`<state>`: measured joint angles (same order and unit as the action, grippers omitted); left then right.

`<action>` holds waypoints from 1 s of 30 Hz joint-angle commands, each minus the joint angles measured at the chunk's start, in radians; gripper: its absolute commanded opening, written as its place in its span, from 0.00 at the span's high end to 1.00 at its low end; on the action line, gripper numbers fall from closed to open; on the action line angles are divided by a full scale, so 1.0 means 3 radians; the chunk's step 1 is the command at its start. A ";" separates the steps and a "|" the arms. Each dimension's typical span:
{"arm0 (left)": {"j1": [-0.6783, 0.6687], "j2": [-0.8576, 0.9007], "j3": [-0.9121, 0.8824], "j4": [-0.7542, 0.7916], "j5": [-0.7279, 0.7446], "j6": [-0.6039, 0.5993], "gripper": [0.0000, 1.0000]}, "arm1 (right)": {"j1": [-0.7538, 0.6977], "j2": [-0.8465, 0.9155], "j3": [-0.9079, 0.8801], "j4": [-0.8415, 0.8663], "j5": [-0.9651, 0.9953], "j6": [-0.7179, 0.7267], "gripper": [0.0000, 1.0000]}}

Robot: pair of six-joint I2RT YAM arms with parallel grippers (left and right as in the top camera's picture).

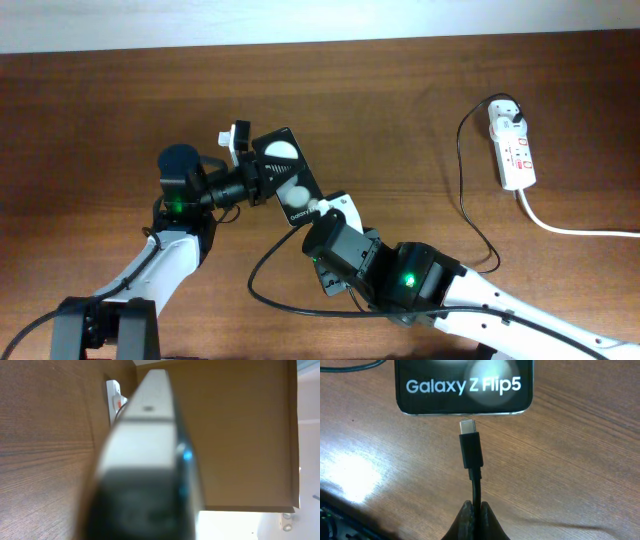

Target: Plug charger to phone and switch on socket

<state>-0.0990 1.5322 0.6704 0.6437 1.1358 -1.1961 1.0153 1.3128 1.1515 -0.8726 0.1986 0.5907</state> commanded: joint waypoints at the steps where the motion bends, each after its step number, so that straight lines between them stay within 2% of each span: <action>1: -0.0010 0.0023 0.0024 0.0019 0.0001 0.0080 1.00 | -0.0022 0.0009 0.0039 0.0031 0.0086 0.0006 0.96; 14: -0.0010 0.0023 0.0024 0.0020 0.0038 -0.0075 1.00 | -0.0022 0.0009 0.0039 0.0028 -0.0048 0.0008 0.96; 30: -0.0011 0.0023 0.0024 0.0020 0.0191 -0.0075 1.00 | -0.0025 0.0009 0.0039 0.0058 -0.0036 0.0009 0.96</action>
<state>-0.0990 1.5322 0.6704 0.6437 1.1526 -1.2156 1.0149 1.3128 1.1515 -0.8635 0.1852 0.5915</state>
